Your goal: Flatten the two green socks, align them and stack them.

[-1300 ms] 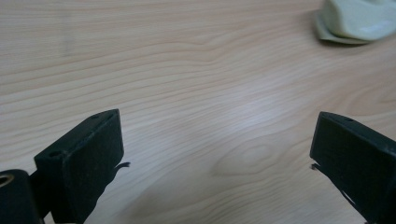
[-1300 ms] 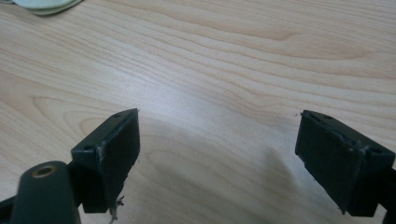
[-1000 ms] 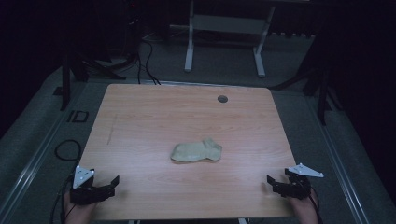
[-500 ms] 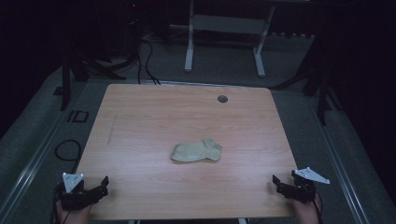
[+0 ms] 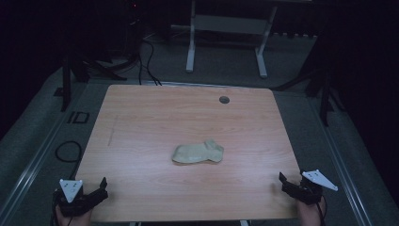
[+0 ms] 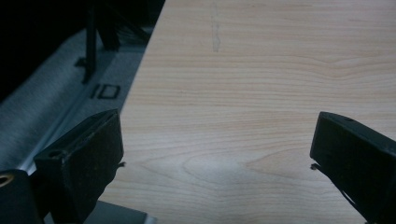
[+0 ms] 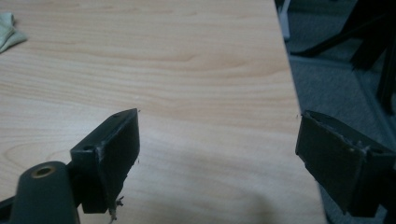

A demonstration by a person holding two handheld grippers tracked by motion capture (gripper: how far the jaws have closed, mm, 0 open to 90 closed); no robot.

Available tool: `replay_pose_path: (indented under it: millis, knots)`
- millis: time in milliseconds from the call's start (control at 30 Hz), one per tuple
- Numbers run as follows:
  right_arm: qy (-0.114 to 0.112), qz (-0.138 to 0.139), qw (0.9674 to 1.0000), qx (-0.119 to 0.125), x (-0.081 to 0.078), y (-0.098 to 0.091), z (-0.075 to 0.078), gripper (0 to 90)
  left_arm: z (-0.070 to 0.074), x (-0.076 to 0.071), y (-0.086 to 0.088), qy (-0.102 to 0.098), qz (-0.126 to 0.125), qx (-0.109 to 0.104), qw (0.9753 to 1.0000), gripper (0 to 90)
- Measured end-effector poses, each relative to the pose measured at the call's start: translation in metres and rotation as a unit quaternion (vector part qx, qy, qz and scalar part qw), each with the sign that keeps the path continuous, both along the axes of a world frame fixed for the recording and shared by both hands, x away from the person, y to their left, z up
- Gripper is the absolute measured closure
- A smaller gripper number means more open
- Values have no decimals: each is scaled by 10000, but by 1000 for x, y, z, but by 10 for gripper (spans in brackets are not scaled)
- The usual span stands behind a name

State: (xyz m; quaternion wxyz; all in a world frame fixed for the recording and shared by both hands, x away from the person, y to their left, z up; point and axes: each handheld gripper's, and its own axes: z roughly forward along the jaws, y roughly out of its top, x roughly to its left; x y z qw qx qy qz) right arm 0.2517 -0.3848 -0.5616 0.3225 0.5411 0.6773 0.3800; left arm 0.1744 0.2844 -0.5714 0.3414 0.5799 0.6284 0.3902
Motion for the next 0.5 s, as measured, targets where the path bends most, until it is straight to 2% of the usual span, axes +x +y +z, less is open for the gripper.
replay_pose_path:
  millis: [33, 100, 133, 233, 400, 500]
  knots:
    - [-59, -7, 10000, -32, 0, 0, 1, 137, 1, -2, 0, -58, 20, 100, 9999, 29]
    - [-105, -26, 9999, -55, 0, -1, 2, 137, 1, -2, 0, -58, 20, 100, 9999, 29]
    - [-189, -108, 9998, -24, 0, -2, 3, 137, 3, -3, -1, -164, 147, 284, 9994, 29]
    - [-246, -151, 9996, 8, 1, -3, 4, 137, 5, -3, -2, -215, 200, 399, 9988, 29]
    - [-103, -176, 9998, -23, 3, -2, 1, 138, 4, -3, -3, -201, 165, 415, 9988, 29]
    - [-111, -190, 9998, -28, 3, -3, 1, 138, 4, -3, -3, -227, 80, 356, 9991, 29]
